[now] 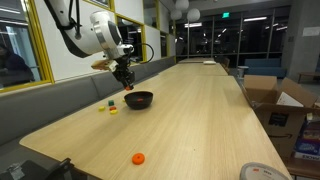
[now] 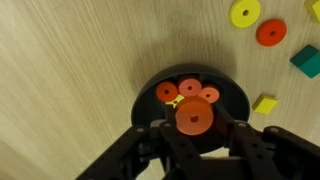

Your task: Put three yellow circles into the bowl.

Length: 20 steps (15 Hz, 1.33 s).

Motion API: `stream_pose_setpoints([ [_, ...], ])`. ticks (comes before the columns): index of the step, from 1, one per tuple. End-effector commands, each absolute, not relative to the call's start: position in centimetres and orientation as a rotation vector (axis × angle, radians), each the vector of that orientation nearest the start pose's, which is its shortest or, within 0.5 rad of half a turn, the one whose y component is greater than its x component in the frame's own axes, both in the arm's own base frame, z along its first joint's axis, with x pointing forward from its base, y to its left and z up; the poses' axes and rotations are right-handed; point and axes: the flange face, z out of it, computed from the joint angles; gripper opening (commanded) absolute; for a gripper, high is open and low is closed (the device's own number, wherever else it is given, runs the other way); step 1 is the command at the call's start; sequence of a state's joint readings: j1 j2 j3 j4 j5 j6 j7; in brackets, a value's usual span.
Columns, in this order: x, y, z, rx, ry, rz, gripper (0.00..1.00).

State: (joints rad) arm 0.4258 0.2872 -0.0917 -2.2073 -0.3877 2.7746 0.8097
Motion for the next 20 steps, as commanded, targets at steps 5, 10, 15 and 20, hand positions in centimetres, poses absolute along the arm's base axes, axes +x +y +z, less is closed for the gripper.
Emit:
stream_pose_setpoints([
  [5, 56.6, 20.5, 25.8, -3.128, 0.186, -0.529, 0.24],
  [10, 56.9, 20.5, 24.7, -3.139, 0.205, -0.483, 0.81],
  [15, 55.9, 20.0, 25.7, -3.160, 0.204, -0.354, 1.00],
  [20, 52.8, 18.9, 33.2, -3.203, 0.220, -0.288, 1.00],
])
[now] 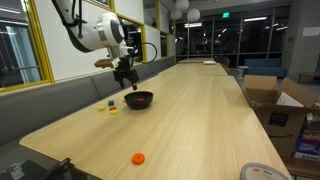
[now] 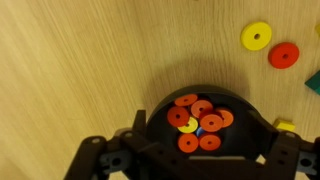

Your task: Put three yellow circles into the bowl.

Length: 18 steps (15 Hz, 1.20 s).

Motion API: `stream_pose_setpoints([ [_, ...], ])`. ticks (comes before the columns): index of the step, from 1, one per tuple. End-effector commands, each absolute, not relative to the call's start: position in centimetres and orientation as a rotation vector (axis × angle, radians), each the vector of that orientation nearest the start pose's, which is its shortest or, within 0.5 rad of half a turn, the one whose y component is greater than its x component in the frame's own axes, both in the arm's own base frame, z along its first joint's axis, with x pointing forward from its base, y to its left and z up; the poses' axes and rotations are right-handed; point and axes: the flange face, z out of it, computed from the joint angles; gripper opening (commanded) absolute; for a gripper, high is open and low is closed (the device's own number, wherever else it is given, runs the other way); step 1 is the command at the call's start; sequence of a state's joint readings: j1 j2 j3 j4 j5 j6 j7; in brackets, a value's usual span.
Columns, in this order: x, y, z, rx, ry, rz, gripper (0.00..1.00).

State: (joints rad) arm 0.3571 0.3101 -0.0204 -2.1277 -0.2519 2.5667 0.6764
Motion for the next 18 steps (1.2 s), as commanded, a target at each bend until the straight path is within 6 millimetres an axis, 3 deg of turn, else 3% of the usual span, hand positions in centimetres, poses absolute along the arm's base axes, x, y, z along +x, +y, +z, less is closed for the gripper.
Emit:
stream_pose_setpoints([
  [1, 52.2, 18.7, 34.9, -3.211, 0.239, -0.289, 1.00],
  [5, 47.6, 17.0, 41.5, -3.222, 0.217, -0.166, 1.00],
  [9, 41.8, 13.9, 46.2, -3.213, 0.198, -0.045, 1.00],
  [13, 36.2, 10.4, 48.8, -3.177, 0.179, -0.034, 1.00],
  [18, 32.1, 7.1, 50.2, -3.152, 0.192, -0.151, 1.00],
])
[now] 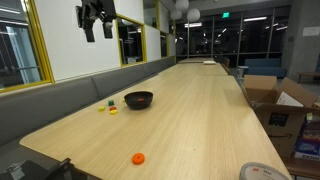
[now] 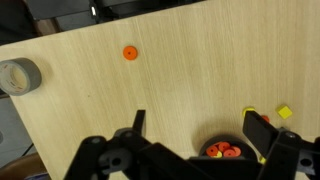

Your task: Put three yellow circles into the bowl.

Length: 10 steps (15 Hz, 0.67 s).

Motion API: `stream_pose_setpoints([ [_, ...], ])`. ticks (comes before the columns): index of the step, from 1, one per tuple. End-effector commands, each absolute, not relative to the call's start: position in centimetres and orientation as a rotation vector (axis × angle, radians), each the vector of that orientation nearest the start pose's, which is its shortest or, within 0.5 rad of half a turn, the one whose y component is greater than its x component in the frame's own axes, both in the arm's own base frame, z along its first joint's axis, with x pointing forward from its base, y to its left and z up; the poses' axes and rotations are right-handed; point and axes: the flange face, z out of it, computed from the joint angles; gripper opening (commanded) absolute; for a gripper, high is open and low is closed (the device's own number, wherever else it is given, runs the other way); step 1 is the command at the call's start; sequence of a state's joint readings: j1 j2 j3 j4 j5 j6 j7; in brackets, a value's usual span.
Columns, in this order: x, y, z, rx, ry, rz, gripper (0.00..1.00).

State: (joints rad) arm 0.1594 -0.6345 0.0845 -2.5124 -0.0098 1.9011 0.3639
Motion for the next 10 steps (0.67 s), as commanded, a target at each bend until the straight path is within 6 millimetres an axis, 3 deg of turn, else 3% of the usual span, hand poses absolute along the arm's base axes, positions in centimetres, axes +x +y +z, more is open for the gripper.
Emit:
stream_pose_setpoints([
  [1, 31.6, 6.7, 50.3, -3.151, 0.181, -0.169, 1.00],
  [4, 30.3, 5.4, 50.7, -3.138, 0.198, -0.186, 1.00],
  [5, 31.7, 6.3, 50.2, -3.173, 0.204, -0.153, 1.00],
  [10, 30.8, 5.7, 50.2, -3.166, 0.210, -0.174, 1.00],
])
